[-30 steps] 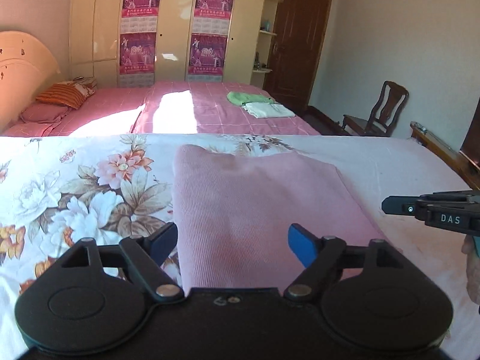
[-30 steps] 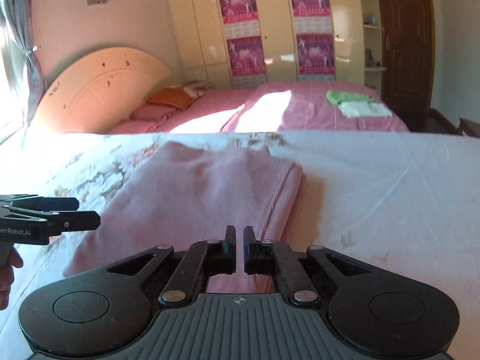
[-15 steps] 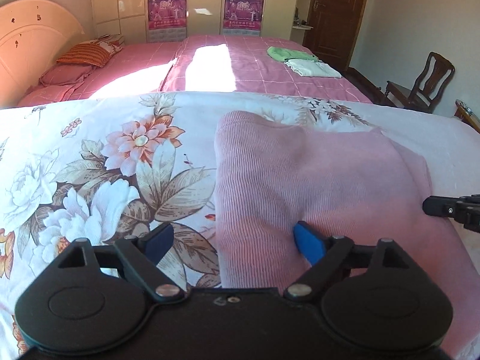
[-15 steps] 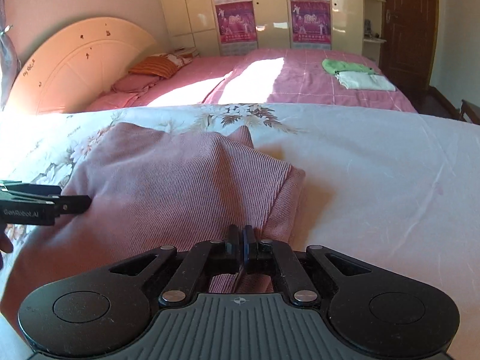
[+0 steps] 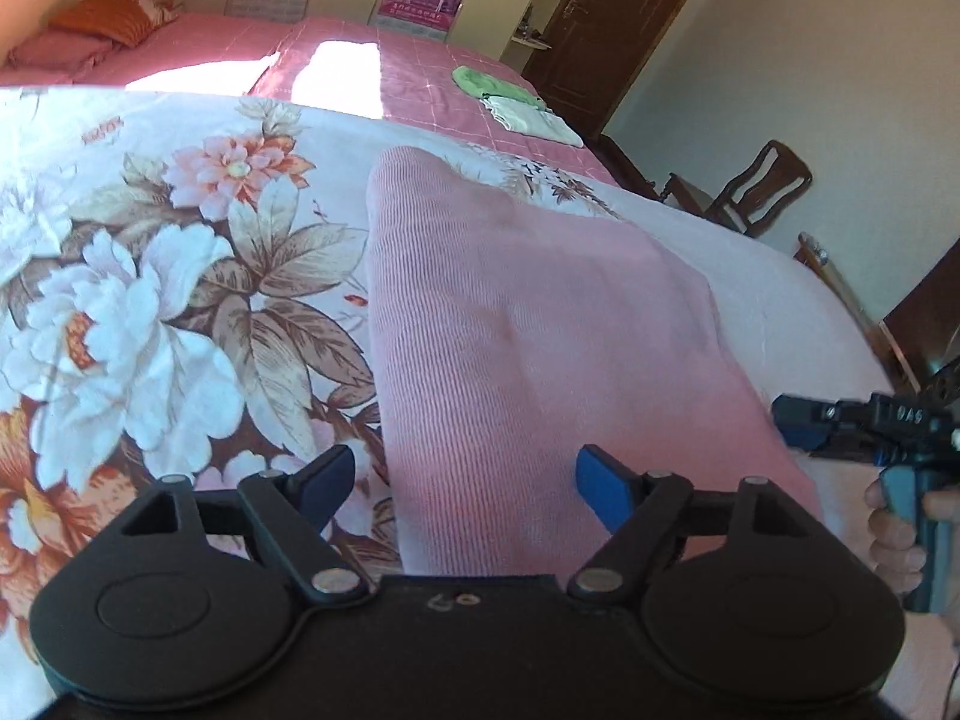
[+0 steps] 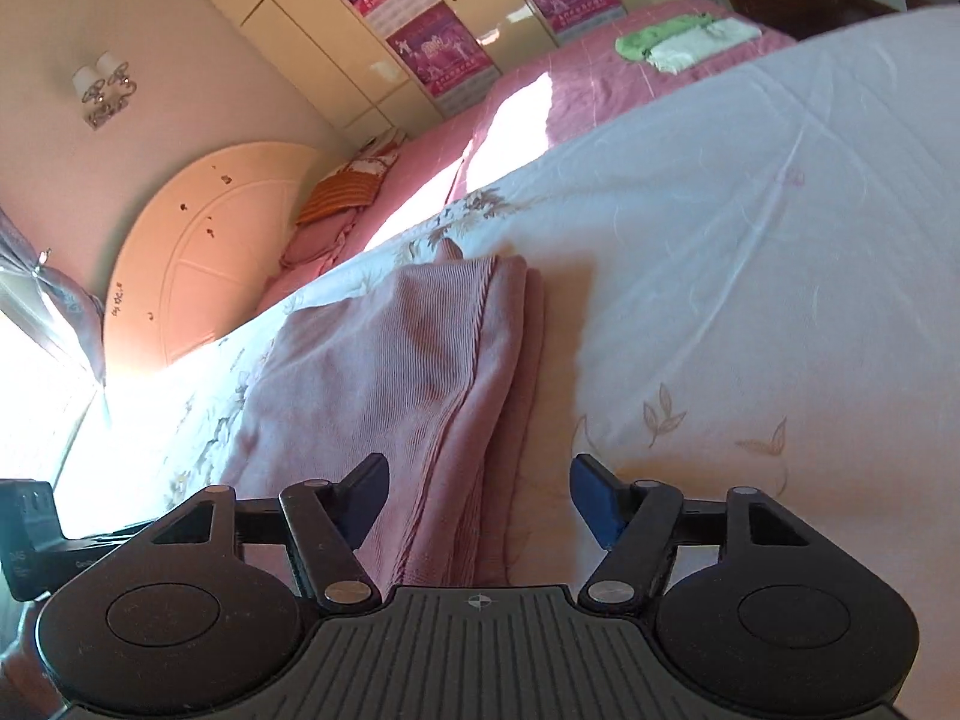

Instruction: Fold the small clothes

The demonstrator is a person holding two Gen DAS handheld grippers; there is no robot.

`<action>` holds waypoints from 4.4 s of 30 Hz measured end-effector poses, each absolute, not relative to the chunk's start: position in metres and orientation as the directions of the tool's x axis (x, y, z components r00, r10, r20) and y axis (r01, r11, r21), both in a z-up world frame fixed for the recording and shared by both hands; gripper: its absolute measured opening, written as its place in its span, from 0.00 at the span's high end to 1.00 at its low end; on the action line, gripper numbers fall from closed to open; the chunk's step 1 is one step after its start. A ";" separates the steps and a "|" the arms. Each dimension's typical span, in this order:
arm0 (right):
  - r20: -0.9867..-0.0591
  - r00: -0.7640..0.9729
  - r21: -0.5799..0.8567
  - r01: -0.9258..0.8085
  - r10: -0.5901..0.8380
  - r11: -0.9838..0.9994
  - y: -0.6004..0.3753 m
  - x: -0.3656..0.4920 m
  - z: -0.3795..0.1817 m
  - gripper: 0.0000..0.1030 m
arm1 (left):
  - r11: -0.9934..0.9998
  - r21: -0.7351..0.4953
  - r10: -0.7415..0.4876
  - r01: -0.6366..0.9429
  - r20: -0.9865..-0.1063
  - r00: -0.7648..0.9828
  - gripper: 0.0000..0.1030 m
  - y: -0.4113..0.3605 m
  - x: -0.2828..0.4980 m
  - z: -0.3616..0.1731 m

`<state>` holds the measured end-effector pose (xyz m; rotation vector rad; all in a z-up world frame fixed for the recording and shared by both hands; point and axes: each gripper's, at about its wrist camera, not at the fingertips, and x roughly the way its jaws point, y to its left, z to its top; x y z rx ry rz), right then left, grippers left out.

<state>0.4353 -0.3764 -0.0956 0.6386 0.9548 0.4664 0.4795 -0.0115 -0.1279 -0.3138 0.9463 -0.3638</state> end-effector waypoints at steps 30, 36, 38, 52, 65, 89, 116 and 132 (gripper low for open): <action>-0.660 0.484 0.589 -0.142 0.574 0.796 -0.347 0.449 -0.102 0.72 | 0.957 -0.209 -0.286 0.199 -0.778 0.559 0.58 -0.064 0.503 -0.124; -0.680 0.530 0.507 -0.159 0.506 0.847 -0.325 0.434 -0.093 0.77 | 0.962 -0.139 -0.258 0.237 -0.756 0.602 0.67 -0.071 0.491 -0.110; -0.677 0.555 0.482 -0.161 0.483 0.861 -0.320 0.427 -0.088 0.78 | 0.957 -0.145 -0.273 0.252 -0.747 0.607 0.68 -0.069 0.488 -0.107; -0.644 0.635 0.361 -0.238 0.426 0.902 -0.208 0.379 -0.029 0.78 | 0.926 -0.175 -0.355 0.334 -0.707 0.612 0.71 0.009 0.455 -0.074; -0.615 0.554 0.430 -0.360 0.561 0.828 -0.024 0.382 -0.042 0.78 | 0.964 -0.194 -0.267 0.184 -0.697 0.666 0.71 0.212 0.402 -0.066; -0.616 0.554 0.532 -0.232 0.560 0.814 -0.019 0.366 -0.085 0.76 | 0.950 -0.286 -0.283 0.124 -0.622 0.730 0.36 0.324 0.363 -0.096; -0.724 0.528 0.183 -0.475 0.445 0.861 0.034 0.286 -0.055 0.77 | 0.956 -0.255 -0.281 0.144 -0.659 0.698 0.48 0.304 0.296 -0.104; -0.761 0.506 0.252 -0.348 0.407 0.903 0.013 0.296 -0.100 0.98 | 0.978 -0.187 -0.198 0.088 -0.716 0.669 0.38 0.293 0.292 -0.131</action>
